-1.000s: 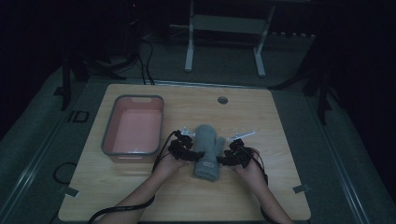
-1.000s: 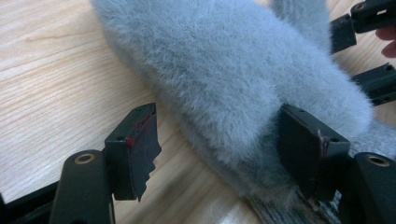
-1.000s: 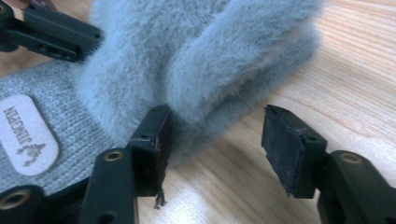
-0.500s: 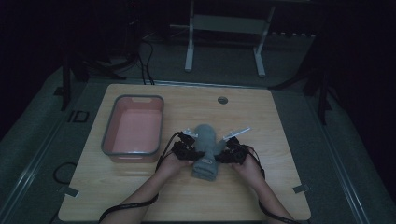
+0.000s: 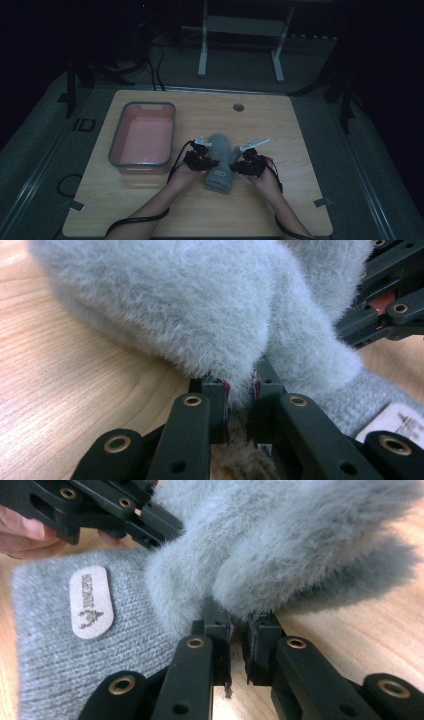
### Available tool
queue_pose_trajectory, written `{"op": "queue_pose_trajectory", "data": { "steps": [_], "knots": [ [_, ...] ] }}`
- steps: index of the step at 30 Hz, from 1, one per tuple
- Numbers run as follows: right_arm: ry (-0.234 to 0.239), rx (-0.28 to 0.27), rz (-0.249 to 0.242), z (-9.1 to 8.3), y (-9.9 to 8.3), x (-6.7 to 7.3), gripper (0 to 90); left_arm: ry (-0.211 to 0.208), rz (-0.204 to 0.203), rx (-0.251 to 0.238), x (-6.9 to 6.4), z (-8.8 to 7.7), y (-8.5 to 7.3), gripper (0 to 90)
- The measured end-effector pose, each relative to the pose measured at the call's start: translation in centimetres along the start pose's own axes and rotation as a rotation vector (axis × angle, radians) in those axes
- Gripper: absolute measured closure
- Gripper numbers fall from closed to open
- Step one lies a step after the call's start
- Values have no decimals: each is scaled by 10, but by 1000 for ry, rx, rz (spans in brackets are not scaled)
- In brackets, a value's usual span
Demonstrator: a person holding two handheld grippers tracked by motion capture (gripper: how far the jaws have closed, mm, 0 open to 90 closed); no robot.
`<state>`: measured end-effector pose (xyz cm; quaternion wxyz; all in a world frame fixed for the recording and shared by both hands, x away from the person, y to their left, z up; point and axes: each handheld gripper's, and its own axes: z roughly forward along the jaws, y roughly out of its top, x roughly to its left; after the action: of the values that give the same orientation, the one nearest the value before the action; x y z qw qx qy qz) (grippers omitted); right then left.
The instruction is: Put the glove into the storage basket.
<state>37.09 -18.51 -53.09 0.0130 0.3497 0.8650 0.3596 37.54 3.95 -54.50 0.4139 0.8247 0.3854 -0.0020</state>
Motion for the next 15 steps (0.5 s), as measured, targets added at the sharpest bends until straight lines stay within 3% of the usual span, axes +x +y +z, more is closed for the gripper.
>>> {"op": "queue_pose_trajectory", "data": {
  "steps": [7, 15],
  "knots": [
    [23, -39, -5, -14, 12, 2, 832, -3, 3, -25, -5, -14, 11, 825],
    [21, -93, -31, -35, 31, 9, 832, 18, 43, -62, -15, -42, 32, 825]
  ]
}}
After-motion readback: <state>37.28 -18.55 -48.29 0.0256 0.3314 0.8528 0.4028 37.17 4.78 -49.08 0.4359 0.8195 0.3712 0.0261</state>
